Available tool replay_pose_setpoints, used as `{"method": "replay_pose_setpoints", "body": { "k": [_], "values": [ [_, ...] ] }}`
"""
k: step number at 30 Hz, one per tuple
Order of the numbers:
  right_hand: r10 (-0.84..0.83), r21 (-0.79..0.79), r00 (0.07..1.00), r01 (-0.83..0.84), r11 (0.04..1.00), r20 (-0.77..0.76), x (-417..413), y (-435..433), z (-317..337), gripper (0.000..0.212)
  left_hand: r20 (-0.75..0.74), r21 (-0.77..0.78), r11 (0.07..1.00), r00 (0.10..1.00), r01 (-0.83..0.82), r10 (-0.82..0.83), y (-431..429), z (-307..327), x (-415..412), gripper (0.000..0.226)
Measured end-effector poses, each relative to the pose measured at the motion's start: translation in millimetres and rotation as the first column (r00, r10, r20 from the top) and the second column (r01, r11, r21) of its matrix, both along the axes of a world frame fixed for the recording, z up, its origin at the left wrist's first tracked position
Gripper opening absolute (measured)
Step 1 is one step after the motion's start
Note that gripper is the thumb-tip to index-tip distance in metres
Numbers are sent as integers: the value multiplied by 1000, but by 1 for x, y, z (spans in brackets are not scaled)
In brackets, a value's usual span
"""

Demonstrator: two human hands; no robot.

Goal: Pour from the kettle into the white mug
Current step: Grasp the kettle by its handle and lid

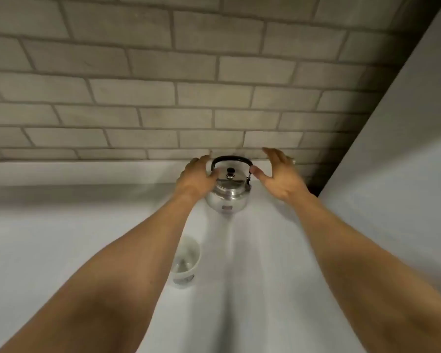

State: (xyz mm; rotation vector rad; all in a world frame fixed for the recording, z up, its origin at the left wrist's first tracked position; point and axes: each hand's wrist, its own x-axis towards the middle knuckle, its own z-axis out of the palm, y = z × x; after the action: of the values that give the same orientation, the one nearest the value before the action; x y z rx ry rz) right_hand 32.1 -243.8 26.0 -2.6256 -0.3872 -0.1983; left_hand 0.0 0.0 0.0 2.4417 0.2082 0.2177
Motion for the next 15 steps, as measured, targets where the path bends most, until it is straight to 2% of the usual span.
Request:
{"method": "replay_pose_setpoints", "body": {
  "k": [6,9,12,15],
  "values": [
    [132,-16,982,-135,991,-139,53,15,-19,70,-113,-160,982,990,-96,79,-18,-26,40,60],
    [222,-6,961,-226,974,-165,69,24,-26,66,-95,-179,980,993,-90,73,-22,-33,55,53],
    [300,61,929,-294,954,-217,72,38,-32,61,-74,-212,969,991,-123,109,-24,-38,61,36],
    [309,55,937,-304,951,-163,78,48,-41,49,-66,-193,970,988,-151,141,-25,-41,60,28]
  ]
}}
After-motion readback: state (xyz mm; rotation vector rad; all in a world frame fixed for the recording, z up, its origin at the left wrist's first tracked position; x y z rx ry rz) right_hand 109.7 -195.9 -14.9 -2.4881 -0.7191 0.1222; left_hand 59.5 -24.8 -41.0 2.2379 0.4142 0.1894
